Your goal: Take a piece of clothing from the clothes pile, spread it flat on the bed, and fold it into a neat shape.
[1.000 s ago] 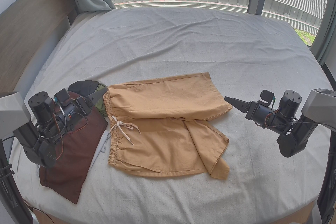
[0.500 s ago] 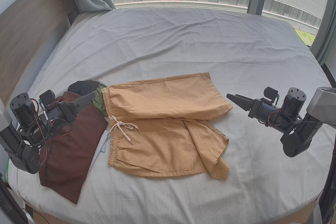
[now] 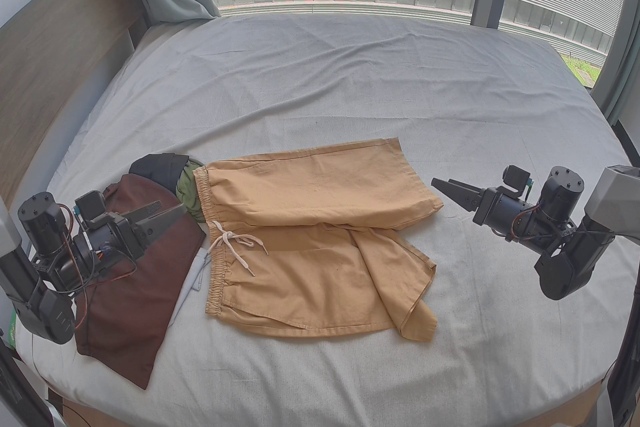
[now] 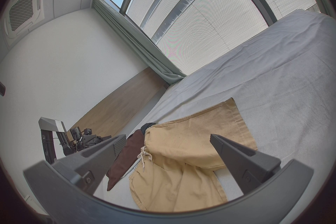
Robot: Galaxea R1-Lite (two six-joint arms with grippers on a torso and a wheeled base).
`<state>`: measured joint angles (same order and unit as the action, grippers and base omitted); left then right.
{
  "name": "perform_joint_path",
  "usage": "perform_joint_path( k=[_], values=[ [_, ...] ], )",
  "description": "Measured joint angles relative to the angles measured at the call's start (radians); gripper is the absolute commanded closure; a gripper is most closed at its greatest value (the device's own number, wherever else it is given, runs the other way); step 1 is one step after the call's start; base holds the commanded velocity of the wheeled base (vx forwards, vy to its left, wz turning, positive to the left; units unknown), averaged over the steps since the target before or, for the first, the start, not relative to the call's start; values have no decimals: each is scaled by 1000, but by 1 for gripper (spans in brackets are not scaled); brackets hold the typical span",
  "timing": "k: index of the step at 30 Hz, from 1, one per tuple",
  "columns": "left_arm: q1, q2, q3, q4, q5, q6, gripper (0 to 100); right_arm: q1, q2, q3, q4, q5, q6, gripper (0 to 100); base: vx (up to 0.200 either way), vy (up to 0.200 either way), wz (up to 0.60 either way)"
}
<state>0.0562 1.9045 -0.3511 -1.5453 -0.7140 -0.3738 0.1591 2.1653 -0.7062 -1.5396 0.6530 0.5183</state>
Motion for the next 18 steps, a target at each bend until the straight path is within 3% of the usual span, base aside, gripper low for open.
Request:
perform_joint_path(
  k=[18],
  values=[
    [-2,36,68,0,-34,58,0,6,9,34,0,2,-2,0,0,0,0]
  ],
)
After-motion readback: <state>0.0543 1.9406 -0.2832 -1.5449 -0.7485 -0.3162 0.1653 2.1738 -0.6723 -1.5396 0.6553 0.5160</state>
